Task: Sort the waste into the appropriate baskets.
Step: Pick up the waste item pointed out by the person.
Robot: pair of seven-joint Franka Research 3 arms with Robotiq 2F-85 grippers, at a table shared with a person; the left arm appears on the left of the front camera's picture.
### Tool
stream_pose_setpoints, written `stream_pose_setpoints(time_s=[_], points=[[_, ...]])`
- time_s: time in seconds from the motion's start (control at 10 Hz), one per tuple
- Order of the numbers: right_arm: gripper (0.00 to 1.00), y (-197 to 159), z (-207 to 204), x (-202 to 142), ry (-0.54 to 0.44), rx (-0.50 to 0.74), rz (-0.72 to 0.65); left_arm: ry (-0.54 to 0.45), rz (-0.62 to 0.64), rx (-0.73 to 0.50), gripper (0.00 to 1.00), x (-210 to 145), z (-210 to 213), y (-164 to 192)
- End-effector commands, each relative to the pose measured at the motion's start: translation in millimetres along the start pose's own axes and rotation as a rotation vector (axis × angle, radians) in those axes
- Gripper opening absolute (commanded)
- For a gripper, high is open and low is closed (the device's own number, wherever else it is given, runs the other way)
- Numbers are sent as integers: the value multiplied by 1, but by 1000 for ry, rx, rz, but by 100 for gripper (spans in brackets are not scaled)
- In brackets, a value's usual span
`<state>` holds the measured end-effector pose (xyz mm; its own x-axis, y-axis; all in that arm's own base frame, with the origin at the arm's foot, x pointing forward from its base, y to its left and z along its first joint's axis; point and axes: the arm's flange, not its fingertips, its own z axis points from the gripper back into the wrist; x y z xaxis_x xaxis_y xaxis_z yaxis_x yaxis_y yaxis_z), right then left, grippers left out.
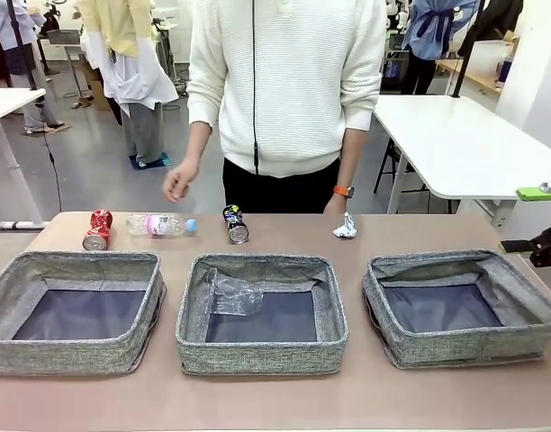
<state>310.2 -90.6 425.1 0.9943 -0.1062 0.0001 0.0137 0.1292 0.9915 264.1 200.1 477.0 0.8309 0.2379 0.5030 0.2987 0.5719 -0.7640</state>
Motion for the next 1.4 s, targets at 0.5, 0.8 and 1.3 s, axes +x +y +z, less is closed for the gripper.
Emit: stream_pose_setpoints(time_s=[0.5,0.8,1.3], points=[[100,2,0,0,-4,8,-8,-15,-18,-20,100,1,-1,0],[100,2,0,0,-4,8,-8,60,-80,96,100,9,-13,-10],[100,2,0,0,-4,8,-8,325,-284,471,100,91,-141,-35]])
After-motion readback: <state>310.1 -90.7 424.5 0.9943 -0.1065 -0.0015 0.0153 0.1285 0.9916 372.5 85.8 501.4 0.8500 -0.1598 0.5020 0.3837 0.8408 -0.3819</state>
